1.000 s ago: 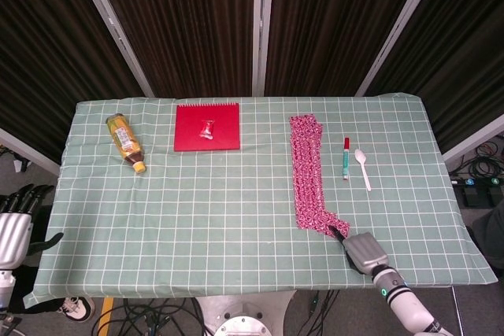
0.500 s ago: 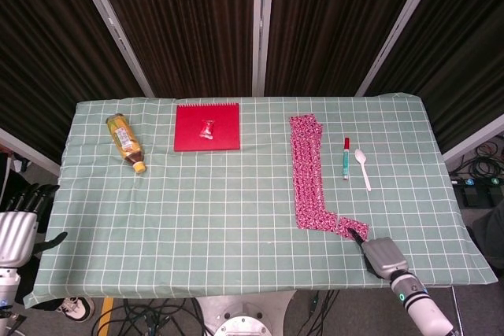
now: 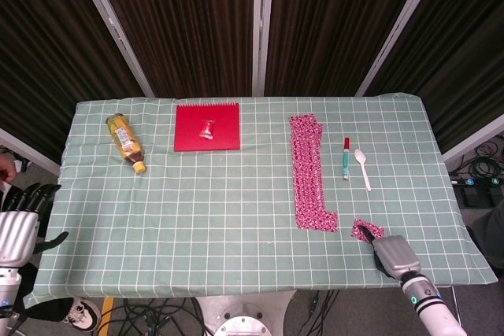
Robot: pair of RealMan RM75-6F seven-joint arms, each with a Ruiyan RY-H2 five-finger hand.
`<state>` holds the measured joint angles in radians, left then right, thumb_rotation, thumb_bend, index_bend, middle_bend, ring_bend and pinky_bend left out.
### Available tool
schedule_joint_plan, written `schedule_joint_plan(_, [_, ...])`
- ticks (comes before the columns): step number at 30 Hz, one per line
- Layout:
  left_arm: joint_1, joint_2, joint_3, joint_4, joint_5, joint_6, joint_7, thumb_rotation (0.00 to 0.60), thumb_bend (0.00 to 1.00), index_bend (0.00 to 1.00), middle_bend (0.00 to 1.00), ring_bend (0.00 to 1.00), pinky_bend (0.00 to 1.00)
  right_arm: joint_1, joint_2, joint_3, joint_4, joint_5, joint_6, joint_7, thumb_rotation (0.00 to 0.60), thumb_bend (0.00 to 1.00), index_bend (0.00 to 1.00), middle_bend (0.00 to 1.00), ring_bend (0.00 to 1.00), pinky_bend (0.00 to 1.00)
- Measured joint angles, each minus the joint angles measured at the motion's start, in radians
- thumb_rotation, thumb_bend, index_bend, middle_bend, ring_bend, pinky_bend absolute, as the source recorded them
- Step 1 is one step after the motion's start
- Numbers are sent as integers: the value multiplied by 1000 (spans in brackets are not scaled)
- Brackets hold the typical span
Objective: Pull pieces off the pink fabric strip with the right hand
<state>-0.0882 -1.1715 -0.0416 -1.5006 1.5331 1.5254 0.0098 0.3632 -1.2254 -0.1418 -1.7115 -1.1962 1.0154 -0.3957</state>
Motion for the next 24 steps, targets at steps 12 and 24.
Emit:
schedule_joint_plan(12, [6,5,-2,12,-16,-1,-30,600,96,152,157,102,195,68,-80,72,18,8,-67,-32,600,1000,5,925,820,715])
schedule_joint_plan(24, [6,2,-5,29,-24,-7,-54,600,96,152,156,102,195,141,-131,82,15,183,-131,-183,600,1000,4,925,820,715])
